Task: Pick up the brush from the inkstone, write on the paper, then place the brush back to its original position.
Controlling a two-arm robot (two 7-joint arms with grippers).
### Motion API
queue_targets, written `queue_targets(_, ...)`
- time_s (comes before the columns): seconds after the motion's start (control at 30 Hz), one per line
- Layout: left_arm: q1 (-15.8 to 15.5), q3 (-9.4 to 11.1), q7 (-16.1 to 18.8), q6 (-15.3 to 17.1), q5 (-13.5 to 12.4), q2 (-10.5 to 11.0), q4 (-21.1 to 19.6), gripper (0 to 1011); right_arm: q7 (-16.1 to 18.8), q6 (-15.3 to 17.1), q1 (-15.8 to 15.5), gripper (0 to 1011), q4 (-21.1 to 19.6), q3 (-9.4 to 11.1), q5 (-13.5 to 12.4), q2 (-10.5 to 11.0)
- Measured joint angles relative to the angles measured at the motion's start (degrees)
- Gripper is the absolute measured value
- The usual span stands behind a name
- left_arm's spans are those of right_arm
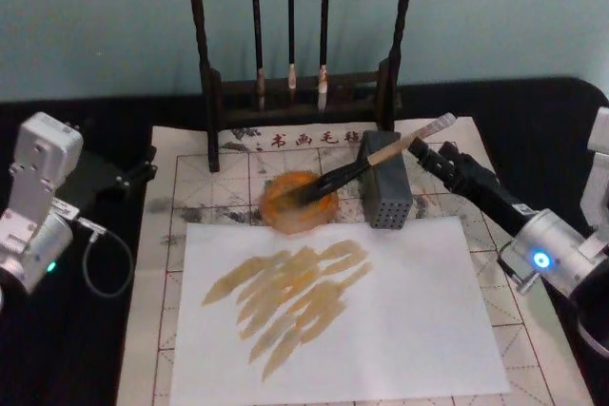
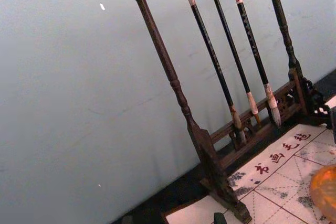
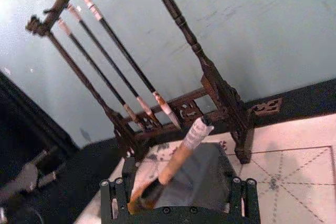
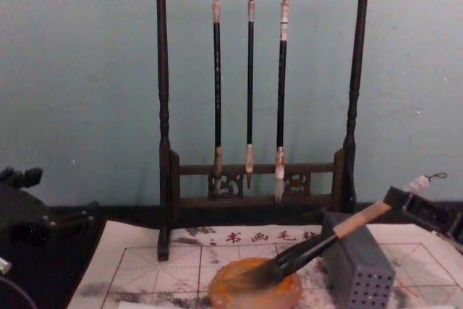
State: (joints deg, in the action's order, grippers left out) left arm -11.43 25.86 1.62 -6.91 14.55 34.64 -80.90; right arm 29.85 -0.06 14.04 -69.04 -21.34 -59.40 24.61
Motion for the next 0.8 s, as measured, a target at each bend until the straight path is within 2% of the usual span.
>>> queue_targets(0.03, 0.0, 0.0, 0.0, 0.0, 0.0, 0.0, 0.0, 1001, 0.0, 0.0, 0.0, 1000, 0.0, 0.0, 0.0, 0.0)
queue_targets(0.1, 0.0, 0.0, 0.0, 0.0, 0.0, 0.0, 0.0, 1001, 0.0, -1.3, -0.9, 1000, -1.1, -0.2, 2.5, 1.3)
queue_targets(0.2, 0.0, 0.0, 0.0, 0.0, 0.0, 0.0, 0.0, 1001, -0.7, -2.5, -1.5, 1000, -1.6, -0.4, 4.8, 2.2)
queue_targets(0.23, 0.0, 0.0, 0.0, 0.0, 0.0, 0.0, 0.0, 1001, -1.6, -3.4, -1.8, 1000, -1.9, -0.5, 6.6, 2.7)
queue_targets(0.47, 0.0, 0.0, 0.0, 0.0, 0.0, 0.0, 0.0, 1001, -7.4, -7.4, -2.2, 1000, -1.6, -0.8, 14.6, 3.3)
queue_targets(0.5, 0.0, 0.0, 0.0, 0.0, 0.0, 0.0, 0.0, 1001, -8.9, -8.3, -2.0, 1000, -1.1, -0.9, 16.2, 3.1)
queue_targets(0.53, 0.0, 0.0, 0.0, 0.0, 0.0, 0.0, 0.0, 1001, -8.9, -8.3, -2.0, 1000, -1.1, -0.9, 16.2, 3.1)
queue_targets(0.6, 0.0, 0.0, 0.0, 0.0, 0.0, 0.0, 0.0, 1001, -11.3, -9.5, -1.6, 1000, -0.3, -0.8, 18.2, 2.4)
queue_targets(0.73, 0.0, 0.0, 0.0, 0.0, 0.0, 0.0, 0.0, 1001, -15.9, -12.6, -0.5, 1000, 1.9, -0.5, 22.3, 0.1)
queue_targets(0.8, 0.0, 0.0, 0.0, 0.0, 0.0, 0.0, 0.0, 1001, -17.2, -13.5, -0.2, 1000, 2.7, -0.5, 23.5, -0.6)
